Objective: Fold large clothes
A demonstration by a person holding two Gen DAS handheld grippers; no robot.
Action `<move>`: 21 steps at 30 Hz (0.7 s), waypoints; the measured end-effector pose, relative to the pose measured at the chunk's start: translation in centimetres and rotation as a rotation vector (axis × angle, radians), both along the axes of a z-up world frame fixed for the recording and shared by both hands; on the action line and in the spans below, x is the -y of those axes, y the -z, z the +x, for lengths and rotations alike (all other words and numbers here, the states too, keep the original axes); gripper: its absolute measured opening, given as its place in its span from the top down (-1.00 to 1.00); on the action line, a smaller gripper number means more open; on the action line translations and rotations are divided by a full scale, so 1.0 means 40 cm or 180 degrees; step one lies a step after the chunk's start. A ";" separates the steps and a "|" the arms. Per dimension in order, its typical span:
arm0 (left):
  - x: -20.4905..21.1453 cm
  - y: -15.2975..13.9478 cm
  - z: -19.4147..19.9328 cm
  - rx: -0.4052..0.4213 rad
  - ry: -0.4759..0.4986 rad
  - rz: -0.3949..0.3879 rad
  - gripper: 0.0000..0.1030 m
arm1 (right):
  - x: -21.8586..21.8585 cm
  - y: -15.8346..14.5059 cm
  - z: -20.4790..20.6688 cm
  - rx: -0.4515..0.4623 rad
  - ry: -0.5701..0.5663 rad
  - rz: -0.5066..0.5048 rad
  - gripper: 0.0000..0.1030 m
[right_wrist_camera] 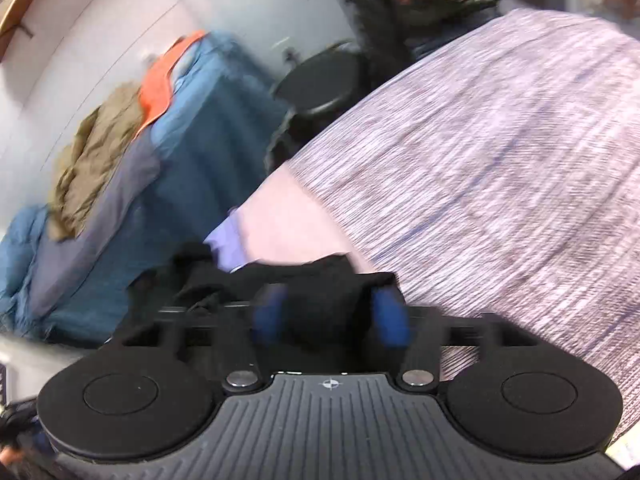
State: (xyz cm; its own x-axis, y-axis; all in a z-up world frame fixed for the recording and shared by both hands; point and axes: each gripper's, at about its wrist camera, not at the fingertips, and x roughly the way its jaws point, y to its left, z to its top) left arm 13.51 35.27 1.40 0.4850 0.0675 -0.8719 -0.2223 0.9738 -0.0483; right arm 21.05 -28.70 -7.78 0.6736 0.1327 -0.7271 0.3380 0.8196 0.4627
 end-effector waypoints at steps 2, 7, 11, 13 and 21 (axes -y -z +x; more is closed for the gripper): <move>-0.037 -0.005 -0.046 0.0078 0.0041 0.0057 -1.00 | 0.018 0.000 -0.047 0.0146 0.0004 0.0017 -0.69; -0.041 -0.015 -0.123 0.0295 0.0599 0.0093 -1.00 | 0.024 0.004 -0.128 0.0128 -0.0445 -0.0386 -0.70; 0.075 0.022 -0.106 0.0394 0.1170 0.0315 -1.00 | 0.007 0.019 -0.151 0.0000 -0.0669 -0.0552 -0.70; 0.153 0.049 -0.092 0.0343 0.1623 0.0387 -1.00 | -0.015 0.013 -0.183 -0.0009 -0.0682 -0.0482 -0.70; 0.374 0.040 -0.206 0.0730 0.3333 0.0387 -1.00 | -0.117 -0.006 -0.257 -0.0023 -0.1012 -0.0605 -0.72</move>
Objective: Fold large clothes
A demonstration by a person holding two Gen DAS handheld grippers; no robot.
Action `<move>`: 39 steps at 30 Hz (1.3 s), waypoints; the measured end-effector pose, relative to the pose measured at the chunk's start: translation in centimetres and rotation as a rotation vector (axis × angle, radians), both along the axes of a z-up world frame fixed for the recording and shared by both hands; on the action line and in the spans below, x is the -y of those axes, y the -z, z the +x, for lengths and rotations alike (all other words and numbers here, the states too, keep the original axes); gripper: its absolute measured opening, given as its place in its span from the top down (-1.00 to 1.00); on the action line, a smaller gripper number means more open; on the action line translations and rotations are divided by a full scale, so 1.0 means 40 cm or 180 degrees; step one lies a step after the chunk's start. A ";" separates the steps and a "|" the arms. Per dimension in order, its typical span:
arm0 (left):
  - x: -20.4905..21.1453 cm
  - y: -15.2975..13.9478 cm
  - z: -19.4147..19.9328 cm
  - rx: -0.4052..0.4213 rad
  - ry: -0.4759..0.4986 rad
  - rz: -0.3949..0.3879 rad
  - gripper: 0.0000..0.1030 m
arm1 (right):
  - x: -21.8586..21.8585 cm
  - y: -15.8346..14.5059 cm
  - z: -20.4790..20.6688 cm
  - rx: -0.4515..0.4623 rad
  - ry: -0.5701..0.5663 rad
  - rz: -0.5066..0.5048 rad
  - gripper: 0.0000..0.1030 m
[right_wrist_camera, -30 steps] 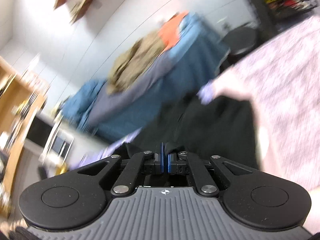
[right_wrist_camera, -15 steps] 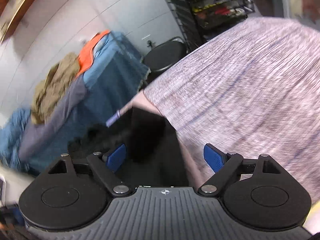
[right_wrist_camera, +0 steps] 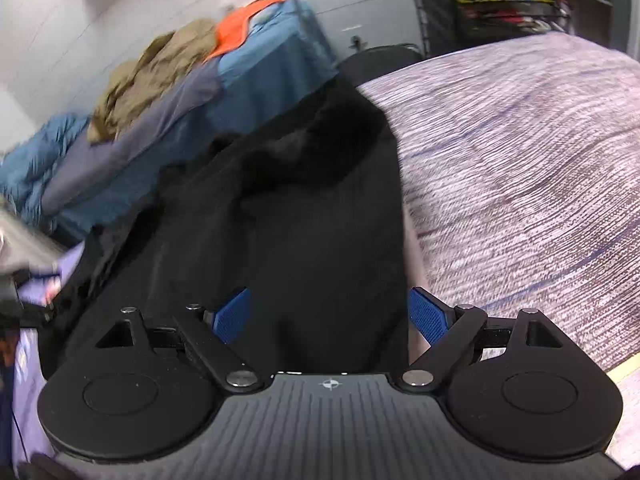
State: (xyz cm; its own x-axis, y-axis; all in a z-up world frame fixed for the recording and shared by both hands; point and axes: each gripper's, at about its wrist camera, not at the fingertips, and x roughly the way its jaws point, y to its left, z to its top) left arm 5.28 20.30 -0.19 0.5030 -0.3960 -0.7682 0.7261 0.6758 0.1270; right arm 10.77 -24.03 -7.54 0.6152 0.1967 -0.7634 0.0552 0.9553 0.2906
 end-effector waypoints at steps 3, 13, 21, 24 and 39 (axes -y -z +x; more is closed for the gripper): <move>0.033 -0.031 -0.071 -0.0067 0.0414 -0.0153 -1.00 | -0.025 0.006 -0.037 -0.0026 -0.0088 -0.0131 -0.74; -0.203 0.168 0.362 -0.0187 -0.2191 0.0344 -1.00 | -0.066 0.039 -0.098 -0.0210 -0.0046 -0.0039 -0.78; -0.439 0.065 0.350 0.0330 -0.3469 0.0569 -1.00 | -0.068 0.018 -0.089 -0.0119 -0.0061 -0.0016 -0.82; -0.370 0.029 0.222 0.0375 -0.2862 0.0320 -1.00 | -0.049 0.033 -0.088 -0.0144 0.0087 0.0120 -0.82; 0.564 0.260 -0.572 0.2099 0.1083 0.1262 -1.00 | 0.057 0.024 -0.179 -0.0055 0.0574 0.0473 -0.86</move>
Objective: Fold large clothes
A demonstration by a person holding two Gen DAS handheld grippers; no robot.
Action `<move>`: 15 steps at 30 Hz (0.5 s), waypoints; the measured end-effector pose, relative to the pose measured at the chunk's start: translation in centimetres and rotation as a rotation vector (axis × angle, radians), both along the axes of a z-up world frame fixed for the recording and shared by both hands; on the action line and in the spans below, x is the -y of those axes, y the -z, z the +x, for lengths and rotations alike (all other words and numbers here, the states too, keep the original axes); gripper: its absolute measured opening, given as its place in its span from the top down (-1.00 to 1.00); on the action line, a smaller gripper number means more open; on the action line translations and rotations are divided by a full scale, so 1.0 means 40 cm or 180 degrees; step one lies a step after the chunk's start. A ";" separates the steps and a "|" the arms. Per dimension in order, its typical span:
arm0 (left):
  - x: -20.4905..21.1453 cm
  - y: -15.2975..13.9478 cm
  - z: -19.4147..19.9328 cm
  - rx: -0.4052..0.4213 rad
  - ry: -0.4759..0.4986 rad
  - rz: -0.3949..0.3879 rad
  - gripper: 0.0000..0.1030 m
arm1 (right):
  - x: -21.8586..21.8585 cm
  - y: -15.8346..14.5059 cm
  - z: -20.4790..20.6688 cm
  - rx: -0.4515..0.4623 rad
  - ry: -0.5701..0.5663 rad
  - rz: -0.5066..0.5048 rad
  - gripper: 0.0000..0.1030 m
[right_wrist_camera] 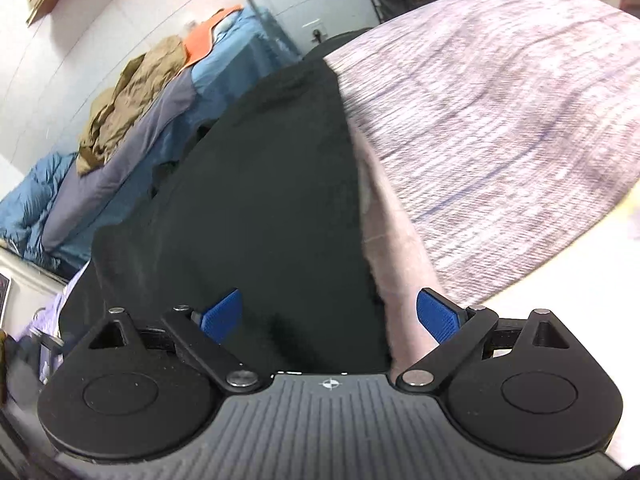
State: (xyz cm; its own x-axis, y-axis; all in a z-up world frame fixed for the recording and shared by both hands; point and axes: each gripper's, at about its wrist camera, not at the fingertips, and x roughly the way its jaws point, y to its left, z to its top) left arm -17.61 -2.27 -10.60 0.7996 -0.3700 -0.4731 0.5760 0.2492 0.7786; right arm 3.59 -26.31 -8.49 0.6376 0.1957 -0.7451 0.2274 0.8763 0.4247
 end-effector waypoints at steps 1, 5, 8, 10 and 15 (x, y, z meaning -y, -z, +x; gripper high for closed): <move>0.048 0.028 -0.005 0.0149 0.0112 0.0137 -1.00 | 0.015 -0.004 -0.010 0.0017 0.0028 0.0012 -0.86; 0.224 0.068 0.033 0.0271 0.0187 0.0305 -1.00 | 0.078 -0.018 -0.051 0.0059 0.0176 0.0087 -0.87; 0.286 0.026 0.130 0.0023 -0.0016 0.0167 -1.00 | 0.129 -0.031 -0.079 0.0122 0.0282 0.0146 -0.87; 0.284 -0.032 0.204 -0.0359 -0.0237 -0.0125 -0.89 | 0.158 -0.041 -0.086 0.0167 0.0314 0.0156 -0.88; 0.183 -0.192 0.298 -0.1390 -0.0837 -0.1152 -0.04 | 0.201 -0.041 -0.042 0.0284 0.0303 0.0540 -0.89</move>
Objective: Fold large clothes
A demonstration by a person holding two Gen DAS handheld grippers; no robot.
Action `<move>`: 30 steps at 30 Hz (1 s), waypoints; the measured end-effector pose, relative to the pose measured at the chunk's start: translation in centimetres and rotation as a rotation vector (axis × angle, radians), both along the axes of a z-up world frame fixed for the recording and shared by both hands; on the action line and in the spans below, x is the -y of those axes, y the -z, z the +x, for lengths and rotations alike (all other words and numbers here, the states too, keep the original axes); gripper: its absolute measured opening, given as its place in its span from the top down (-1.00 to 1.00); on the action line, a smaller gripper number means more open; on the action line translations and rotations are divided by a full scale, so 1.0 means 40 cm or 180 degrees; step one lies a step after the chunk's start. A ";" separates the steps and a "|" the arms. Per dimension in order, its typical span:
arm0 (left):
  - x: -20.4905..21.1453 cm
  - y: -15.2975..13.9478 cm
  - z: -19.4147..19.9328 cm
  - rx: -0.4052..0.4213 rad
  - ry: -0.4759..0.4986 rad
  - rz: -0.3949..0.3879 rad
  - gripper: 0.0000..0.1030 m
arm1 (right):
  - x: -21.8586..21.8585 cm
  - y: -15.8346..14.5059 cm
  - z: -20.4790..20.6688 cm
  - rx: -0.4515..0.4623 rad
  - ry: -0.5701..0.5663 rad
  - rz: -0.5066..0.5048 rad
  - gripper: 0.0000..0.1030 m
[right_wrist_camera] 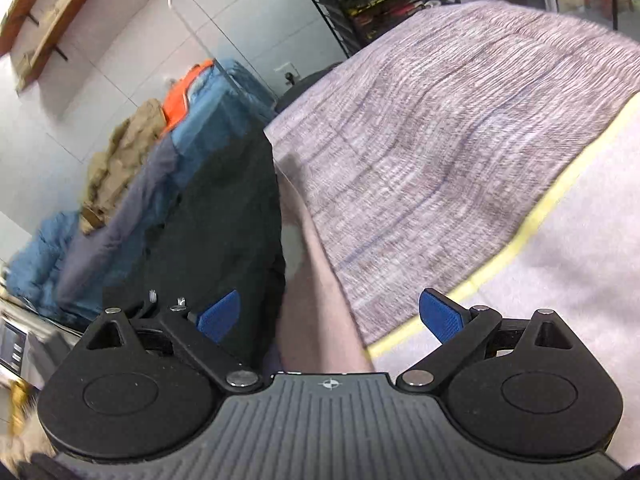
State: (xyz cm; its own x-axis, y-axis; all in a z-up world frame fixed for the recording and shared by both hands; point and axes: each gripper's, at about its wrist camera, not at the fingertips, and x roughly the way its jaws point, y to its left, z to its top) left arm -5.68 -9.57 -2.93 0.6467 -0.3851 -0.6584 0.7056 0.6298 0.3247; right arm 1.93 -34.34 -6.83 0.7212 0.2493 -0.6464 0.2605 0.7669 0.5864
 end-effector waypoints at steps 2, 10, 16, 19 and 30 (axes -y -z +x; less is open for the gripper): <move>-0.061 -0.054 0.039 -0.0479 -0.0244 -0.0471 0.00 | 0.006 0.010 0.040 0.0135 -0.0077 0.0459 -0.90; -0.159 -0.089 0.043 -0.0931 -0.0529 -0.1046 0.02 | -0.111 0.114 0.345 -0.0208 -0.0332 0.1362 -0.95; -0.272 -0.129 0.065 -0.0949 -0.0790 -0.1447 0.02 | -0.249 0.100 0.483 -0.0232 -0.0379 0.1046 0.33; -0.418 -0.181 0.085 -0.0933 -0.1069 -0.1863 0.02 | -0.379 -0.013 0.497 0.0055 -0.0687 0.0696 0.58; -1.070 -0.107 -0.001 -0.0924 -0.2768 -0.2436 0.03 | -1.185 -0.142 0.532 0.0505 -0.2287 0.0058 0.67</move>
